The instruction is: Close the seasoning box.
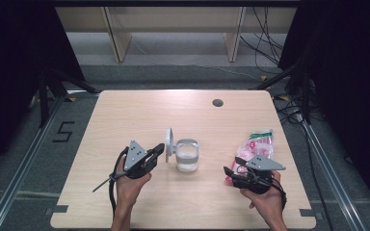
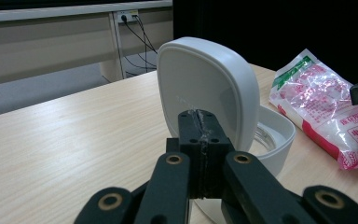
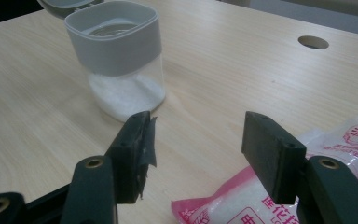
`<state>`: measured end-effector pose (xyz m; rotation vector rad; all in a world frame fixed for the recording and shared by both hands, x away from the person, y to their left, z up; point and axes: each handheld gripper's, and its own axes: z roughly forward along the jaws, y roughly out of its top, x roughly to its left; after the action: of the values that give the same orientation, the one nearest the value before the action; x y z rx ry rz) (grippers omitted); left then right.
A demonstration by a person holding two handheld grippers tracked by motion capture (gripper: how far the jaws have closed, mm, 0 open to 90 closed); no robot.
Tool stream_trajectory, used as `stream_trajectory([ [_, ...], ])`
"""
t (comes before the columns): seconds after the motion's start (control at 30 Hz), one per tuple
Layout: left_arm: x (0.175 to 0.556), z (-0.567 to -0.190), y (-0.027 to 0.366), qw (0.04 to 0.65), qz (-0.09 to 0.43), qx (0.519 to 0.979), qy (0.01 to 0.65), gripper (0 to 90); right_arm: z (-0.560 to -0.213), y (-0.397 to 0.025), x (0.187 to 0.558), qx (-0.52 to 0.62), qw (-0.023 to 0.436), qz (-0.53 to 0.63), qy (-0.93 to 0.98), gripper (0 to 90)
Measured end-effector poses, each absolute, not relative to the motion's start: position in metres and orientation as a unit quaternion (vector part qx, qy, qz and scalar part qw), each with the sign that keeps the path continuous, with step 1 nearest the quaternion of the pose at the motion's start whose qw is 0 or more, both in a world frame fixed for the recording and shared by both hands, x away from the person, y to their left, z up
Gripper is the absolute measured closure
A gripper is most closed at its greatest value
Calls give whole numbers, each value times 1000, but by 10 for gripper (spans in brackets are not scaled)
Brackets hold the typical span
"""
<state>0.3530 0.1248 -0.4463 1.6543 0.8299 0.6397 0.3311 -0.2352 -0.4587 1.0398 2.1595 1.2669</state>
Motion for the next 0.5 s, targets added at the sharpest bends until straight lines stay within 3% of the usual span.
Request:
stream_trajectory([
  [0.5,356,-446,112,556,267,708,344,891,-461,-231,327,376,204,452,782,431],
])
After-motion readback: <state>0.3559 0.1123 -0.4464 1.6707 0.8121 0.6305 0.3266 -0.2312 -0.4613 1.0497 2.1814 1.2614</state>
